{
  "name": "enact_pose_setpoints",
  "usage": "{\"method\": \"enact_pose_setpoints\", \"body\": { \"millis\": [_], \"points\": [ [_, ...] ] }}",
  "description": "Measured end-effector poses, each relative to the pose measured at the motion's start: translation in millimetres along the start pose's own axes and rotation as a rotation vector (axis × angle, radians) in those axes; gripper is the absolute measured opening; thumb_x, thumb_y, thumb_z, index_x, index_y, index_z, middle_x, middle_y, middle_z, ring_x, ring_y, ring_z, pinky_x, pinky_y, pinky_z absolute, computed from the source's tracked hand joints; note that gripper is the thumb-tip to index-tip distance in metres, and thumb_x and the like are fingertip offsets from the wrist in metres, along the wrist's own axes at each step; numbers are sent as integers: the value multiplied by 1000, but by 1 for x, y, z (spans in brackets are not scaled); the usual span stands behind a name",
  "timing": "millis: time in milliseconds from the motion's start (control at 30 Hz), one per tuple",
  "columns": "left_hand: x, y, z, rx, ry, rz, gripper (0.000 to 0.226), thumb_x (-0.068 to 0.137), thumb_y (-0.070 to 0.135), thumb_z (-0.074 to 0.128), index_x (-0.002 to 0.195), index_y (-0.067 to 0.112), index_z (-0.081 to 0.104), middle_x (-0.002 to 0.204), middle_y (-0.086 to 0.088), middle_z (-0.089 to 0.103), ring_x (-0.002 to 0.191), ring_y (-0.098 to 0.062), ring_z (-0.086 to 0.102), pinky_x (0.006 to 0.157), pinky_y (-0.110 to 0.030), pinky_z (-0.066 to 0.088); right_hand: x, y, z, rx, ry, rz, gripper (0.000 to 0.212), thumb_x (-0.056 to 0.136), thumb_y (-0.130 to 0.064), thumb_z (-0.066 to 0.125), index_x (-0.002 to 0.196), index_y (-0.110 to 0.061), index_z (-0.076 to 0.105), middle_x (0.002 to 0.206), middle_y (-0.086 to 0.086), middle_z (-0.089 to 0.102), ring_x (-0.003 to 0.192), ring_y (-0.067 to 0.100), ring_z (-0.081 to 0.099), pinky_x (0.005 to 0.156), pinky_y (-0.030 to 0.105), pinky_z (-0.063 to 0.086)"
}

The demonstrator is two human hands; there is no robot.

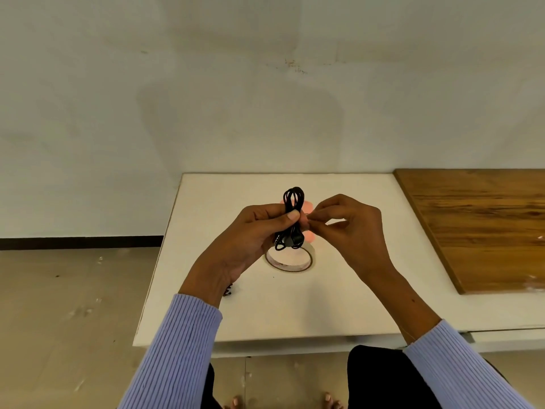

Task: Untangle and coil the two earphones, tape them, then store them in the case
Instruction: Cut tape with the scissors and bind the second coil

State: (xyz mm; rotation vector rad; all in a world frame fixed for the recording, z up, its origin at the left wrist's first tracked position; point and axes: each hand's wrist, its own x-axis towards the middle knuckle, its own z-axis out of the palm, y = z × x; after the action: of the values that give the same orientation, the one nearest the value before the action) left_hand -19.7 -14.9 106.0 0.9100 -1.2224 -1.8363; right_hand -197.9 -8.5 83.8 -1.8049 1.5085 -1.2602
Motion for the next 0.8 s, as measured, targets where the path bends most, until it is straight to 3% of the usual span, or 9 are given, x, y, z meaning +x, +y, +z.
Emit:
{"method": "enact_pose_setpoints", "body": {
  "millis": [67,200,300,400,500,600,700,800],
  "points": [
    [0,0,-1,-11,7,-8,21,94,6,47,98,1,67,108,-16,68,108,-27,64,82,-20,52,0,-2,1,10,18,0,10,70,-16,81,78,-17,76,80,-4,66,72,11,65,61,35,56],
    [0,-2,-3,50,4,-25,25,94,8,47,107,-2,65,112,-19,68,108,-24,64,90,-25,51,3,-2,0,24,70,36,22,62,-21,85,78,-14,72,81,-9,65,71,7,65,60,21,54],
    [-1,1,-5,23,14,-16,23,94,8,47,97,3,68,109,-16,69,106,-24,65,87,-23,52,6,1,1,185,-13,150,15,68,-13,81,78,-8,73,76,-2,70,71,6,67,64,16,53],
    [-1,4,-6,-47,17,-30,21,93,7,47,96,1,67,110,-19,68,105,-30,66,84,-23,53,9,8,-6,358,-122,250,13,83,-10,67,94,-10,73,90,-2,73,83,6,68,71,17,53],
    [0,4,-6,-74,-7,-51,21,92,7,47,96,-2,65,112,-22,67,106,-32,65,85,-25,54,8,22,-13,250,-250,225,30,82,3,65,105,-14,70,102,-8,71,95,2,65,74,13,52],
    [1,4,-4,-71,-37,-70,26,94,6,46,107,-9,61,114,-22,66,107,-32,64,89,-27,53,1,34,-4,106,-336,184,38,73,-3,76,106,-20,68,104,-8,70,97,0,63,80,15,51],
    [3,3,-3,-70,-32,-82,29,93,7,46,112,-11,58,115,-23,65,109,-32,63,95,-31,50,-5,39,11,38,-304,84,33,74,-10,77,105,-16,70,101,-5,70,93,6,64,84,19,52],
    [3,4,-1,-80,-13,-71,23,91,8,49,101,-3,65,113,-23,66,108,-32,64,96,-32,50,-6,46,15,51,-240,53,25,75,-1,73,97,-14,73,100,-2,67,90,12,65,78,24,55]
  ]
}}
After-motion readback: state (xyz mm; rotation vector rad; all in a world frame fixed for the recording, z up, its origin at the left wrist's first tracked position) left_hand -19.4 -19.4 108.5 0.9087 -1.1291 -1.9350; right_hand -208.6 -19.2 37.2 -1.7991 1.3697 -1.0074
